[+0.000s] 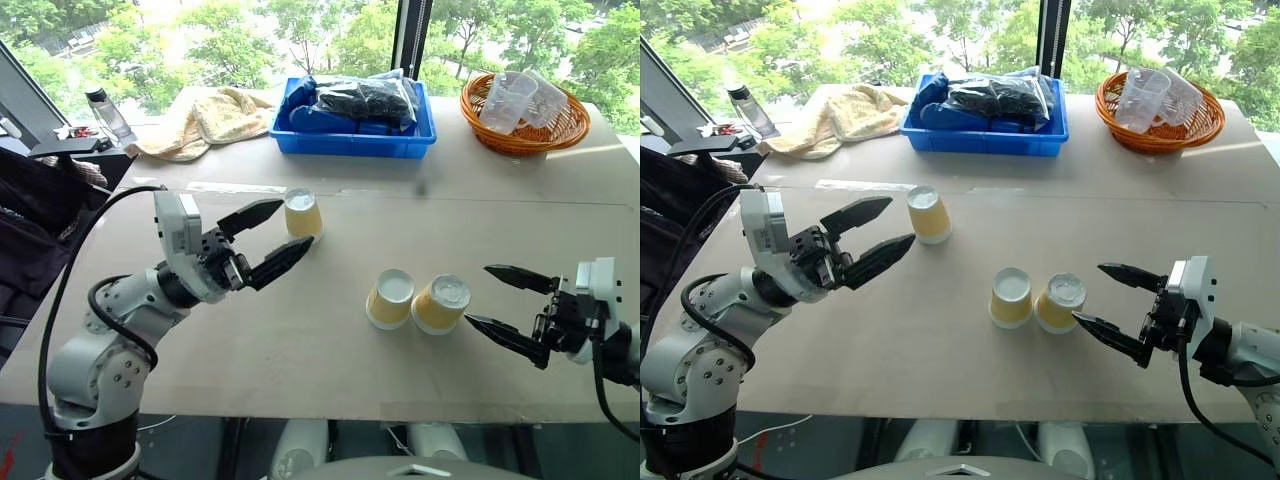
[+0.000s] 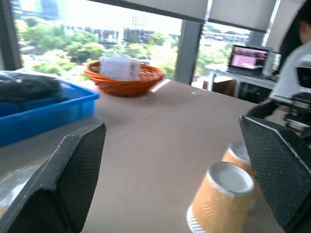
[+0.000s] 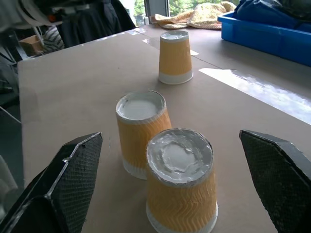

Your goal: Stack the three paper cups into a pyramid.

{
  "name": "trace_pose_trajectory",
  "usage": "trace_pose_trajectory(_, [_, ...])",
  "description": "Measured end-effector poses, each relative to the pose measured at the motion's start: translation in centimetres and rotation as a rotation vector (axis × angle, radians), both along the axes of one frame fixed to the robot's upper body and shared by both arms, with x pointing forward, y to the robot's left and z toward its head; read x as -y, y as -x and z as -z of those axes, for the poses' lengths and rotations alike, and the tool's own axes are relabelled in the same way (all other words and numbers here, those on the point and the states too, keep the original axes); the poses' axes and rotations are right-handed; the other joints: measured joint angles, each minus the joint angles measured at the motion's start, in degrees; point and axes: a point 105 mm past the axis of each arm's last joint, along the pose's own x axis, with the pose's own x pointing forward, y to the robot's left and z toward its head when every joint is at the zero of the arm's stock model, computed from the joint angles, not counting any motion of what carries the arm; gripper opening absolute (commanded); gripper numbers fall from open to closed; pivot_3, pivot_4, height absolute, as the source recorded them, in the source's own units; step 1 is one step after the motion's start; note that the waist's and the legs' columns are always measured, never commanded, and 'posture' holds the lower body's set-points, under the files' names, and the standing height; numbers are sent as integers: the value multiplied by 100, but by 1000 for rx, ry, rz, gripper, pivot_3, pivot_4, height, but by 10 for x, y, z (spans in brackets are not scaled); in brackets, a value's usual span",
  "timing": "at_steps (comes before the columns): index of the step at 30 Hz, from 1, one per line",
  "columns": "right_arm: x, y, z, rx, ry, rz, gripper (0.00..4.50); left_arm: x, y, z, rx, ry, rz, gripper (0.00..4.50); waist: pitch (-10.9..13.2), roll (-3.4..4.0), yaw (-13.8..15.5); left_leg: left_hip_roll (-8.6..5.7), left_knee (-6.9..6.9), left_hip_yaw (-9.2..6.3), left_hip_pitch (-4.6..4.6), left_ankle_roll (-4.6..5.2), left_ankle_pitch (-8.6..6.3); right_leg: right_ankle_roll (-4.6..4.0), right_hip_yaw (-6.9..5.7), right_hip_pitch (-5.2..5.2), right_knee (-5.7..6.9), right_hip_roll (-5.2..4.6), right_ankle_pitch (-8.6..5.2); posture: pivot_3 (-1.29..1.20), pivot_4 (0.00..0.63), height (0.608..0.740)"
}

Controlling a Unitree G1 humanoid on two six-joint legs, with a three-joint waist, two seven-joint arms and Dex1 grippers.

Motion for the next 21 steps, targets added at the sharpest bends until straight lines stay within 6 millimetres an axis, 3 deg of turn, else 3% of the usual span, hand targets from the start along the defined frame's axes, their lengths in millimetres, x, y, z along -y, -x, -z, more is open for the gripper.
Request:
trace_pose_trajectory(7, [1,-10,-26,121,-52,-31,4444,-14,-45,20,32,-60,-263,4500,-1,-2,1,0,23,7,-8,1,-1,-5,3,5,1,-2,9,0,150,733])
trace_pose_trajectory(14, [7,-18,-27,158,-49,-6,4444,-18,-62,41,11,-114,-350,4500,-1,-2,4,1,22,0,-32,7,-5,18,-8,-6,-18,-11,20,0,150,733])
trace_pose_trajectory(21, [9,-22,-27,172,-36,-4,4444,-4,-76,50,-11,-131,-323,4500,-1,-2,7,0,27,0,-32,8,-5,20,-13,-4,-17,-25,23,0,150,733])
